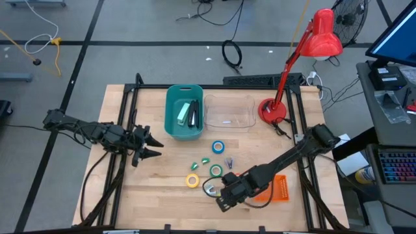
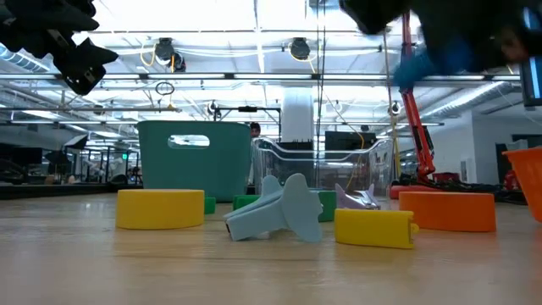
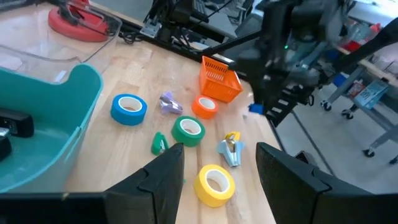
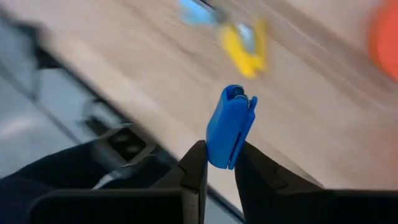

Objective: Pick and place Stapler, Stapler remover, tape
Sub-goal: Put the small blue stapler into the blue bin

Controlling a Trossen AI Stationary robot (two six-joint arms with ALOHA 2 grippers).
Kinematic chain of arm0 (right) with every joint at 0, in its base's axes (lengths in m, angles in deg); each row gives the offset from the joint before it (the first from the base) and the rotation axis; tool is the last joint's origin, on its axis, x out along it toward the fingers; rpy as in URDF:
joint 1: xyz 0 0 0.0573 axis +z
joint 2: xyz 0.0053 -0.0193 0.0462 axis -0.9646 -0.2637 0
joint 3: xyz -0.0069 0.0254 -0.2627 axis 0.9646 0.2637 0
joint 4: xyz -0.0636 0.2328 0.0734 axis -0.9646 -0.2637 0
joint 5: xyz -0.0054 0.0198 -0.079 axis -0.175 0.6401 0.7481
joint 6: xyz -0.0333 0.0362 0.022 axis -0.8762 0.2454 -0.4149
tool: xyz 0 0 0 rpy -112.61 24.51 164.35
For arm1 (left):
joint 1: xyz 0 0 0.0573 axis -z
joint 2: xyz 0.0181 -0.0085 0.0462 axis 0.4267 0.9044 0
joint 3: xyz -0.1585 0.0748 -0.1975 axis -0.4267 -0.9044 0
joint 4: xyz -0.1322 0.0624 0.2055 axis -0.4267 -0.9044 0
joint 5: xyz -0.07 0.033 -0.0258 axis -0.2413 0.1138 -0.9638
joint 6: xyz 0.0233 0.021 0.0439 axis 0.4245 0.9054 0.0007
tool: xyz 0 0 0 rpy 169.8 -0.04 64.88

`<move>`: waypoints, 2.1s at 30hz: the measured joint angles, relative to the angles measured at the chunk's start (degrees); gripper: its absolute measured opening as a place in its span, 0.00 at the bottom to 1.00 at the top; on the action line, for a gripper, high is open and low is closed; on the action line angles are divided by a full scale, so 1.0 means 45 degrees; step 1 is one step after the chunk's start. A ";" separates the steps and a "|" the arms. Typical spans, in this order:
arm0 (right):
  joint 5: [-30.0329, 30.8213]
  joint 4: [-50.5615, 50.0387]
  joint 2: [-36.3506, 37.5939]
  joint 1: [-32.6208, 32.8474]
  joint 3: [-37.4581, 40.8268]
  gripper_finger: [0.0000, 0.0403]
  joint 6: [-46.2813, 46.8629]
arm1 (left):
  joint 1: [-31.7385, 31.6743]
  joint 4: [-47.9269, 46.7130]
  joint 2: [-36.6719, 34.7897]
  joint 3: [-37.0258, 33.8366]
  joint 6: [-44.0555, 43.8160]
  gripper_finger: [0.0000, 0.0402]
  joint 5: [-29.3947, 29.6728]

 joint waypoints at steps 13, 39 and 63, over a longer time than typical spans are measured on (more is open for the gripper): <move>0.2939 0.4741 0.1312 -0.2183 -0.0030 0.12 -0.5747 | 0.0005 0.2944 0.0072 0.0000 -0.0849 0.50 0.0109; 0.1236 0.8823 0.1302 -0.5040 -0.0030 0.12 -1.0616 | -0.0009 1.1119 0.5149 0.0059 -0.2935 0.50 0.0985; 0.0935 0.9432 0.1312 -0.4945 -0.0030 0.12 -1.0230 | -0.0418 1.0870 0.8614 0.2438 -0.2611 0.50 0.0772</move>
